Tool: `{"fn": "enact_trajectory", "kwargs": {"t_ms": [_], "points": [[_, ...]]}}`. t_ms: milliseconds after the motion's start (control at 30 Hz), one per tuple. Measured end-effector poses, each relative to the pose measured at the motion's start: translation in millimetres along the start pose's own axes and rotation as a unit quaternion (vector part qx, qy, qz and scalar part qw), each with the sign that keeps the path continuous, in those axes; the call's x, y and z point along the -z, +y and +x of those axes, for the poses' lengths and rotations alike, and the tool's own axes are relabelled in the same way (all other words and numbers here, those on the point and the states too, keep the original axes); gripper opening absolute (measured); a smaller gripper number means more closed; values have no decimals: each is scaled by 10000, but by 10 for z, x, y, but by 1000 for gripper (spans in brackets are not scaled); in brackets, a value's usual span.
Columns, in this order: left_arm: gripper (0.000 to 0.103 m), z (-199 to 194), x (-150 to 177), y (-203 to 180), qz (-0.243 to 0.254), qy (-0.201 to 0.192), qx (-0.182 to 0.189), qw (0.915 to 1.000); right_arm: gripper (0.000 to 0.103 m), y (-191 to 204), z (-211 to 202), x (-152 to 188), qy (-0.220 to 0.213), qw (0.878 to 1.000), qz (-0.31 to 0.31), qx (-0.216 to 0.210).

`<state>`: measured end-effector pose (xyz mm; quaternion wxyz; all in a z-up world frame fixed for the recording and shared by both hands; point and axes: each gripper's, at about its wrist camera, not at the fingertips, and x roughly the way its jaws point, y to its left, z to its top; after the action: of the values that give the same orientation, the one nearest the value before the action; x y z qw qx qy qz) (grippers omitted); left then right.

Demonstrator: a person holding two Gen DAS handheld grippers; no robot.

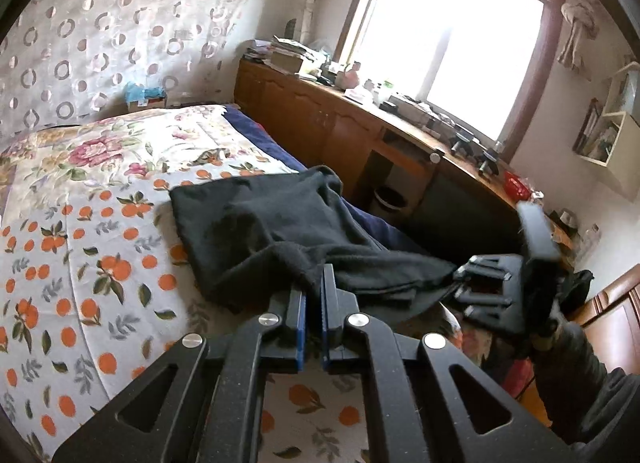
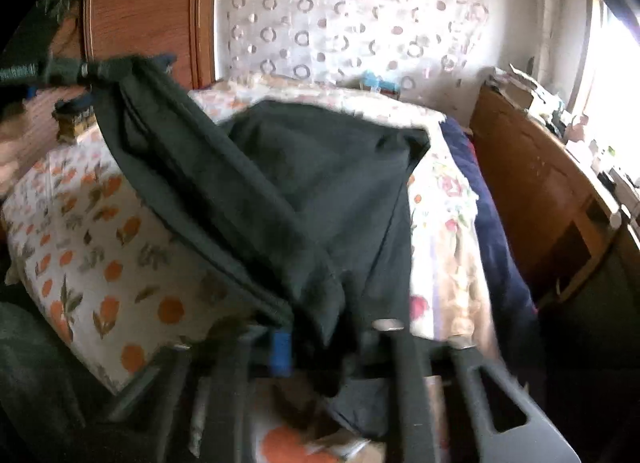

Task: Fold small clothes

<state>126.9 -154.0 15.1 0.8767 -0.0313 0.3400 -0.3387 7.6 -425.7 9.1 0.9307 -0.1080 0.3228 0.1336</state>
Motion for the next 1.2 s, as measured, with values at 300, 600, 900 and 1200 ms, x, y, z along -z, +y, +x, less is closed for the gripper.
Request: {"fn": "enact_trajectory", "kwargs": {"t_ms": [300, 600, 900, 1200], "points": [[6, 328, -557, 529, -252, -13, -580, 9980, 8, -274, 253, -1068, -617, 9970, -475, 3], [10, 975, -805, 1074, -606, 546, -598, 9949, 8, -648, 1385, -1562, 132, 9983, -379, -420], [49, 1007, -812, 1211, -581, 543, -601, 9950, 43, -937, 1695, -1946, 281, 9980, 116, -554], [49, 1188, -705, 1303, -607, 884, -716, 9916, 50, -1010, 1682, -2073, 49, 9979, 465, 441]]}}
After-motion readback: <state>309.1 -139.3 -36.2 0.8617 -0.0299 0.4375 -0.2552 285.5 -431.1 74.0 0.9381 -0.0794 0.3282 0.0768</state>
